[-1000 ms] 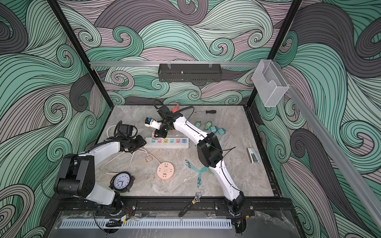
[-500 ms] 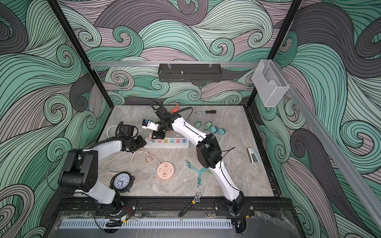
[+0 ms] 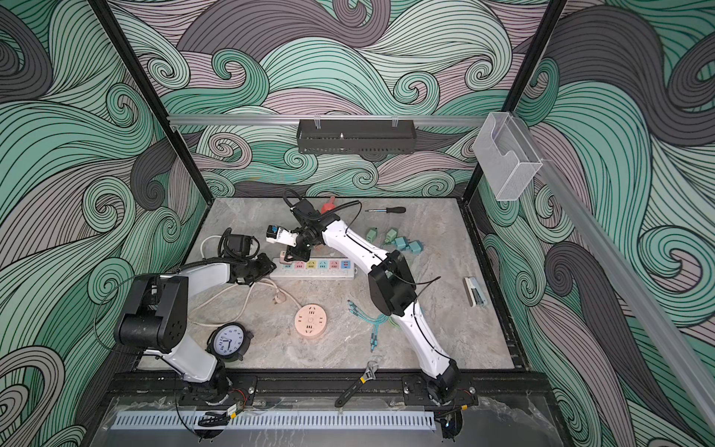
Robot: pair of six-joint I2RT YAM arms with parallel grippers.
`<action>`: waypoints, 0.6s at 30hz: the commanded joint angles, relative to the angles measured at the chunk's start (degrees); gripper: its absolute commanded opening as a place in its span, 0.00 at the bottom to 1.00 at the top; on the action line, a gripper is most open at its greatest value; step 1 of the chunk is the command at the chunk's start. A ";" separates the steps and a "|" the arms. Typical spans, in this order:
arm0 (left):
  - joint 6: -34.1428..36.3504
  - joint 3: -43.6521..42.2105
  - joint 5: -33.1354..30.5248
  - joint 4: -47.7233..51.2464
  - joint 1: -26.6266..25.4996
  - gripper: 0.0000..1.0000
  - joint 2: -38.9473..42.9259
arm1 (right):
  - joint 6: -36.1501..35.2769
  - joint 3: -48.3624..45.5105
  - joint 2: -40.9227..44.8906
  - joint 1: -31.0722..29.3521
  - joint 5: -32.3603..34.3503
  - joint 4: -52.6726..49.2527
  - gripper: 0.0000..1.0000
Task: Insert the plug
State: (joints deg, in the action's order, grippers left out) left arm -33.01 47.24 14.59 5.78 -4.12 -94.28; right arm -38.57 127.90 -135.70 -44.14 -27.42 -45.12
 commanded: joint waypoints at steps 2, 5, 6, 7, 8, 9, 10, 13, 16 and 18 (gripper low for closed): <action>-0.29 -1.09 1.47 -1.17 0.76 0.33 -0.88 | -1.73 0.60 -1.39 -0.47 -0.92 0.42 0.00; 0.03 -1.48 1.80 -1.88 0.95 0.31 -1.17 | -2.37 0.56 -1.95 -0.51 -1.12 0.39 0.00; 0.14 -1.50 1.99 -1.91 1.04 0.30 -1.42 | -2.70 0.47 -1.94 -0.52 -1.15 0.42 0.00; 0.23 -1.53 2.34 -2.00 1.15 0.30 -1.59 | -3.10 0.25 -1.94 -0.60 -1.22 0.56 0.00; 0.43 -1.65 2.59 -2.17 1.20 0.29 -1.73 | -3.47 0.09 -2.00 -0.60 -1.09 0.64 0.00; 0.41 -1.79 2.68 -2.33 1.26 0.29 -1.79 | -3.74 0.07 -2.18 -0.60 -0.89 0.78 0.00; 0.39 -1.89 2.75 -2.56 1.26 0.29 -2.00 | -3.95 0.16 -2.29 -0.60 -0.68 0.74 0.00; 0.41 -2.15 2.99 -2.88 1.48 0.28 -2.35 | -4.48 0.49 -2.73 -0.60 -0.48 0.76 0.00; 0.41 -2.40 3.14 -3.07 1.66 0.28 -2.49 | -4.83 0.85 -3.31 -0.60 -0.18 0.79 0.00; 0.41 -2.50 3.25 -3.23 1.75 0.28 -2.49 | -5.11 1.01 -3.58 -0.60 0.17 0.74 0.00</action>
State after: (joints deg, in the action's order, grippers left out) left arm -33.01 45.93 17.67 1.50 -2.72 -95.07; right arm -42.50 127.90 -137.25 -44.47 -27.31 -44.80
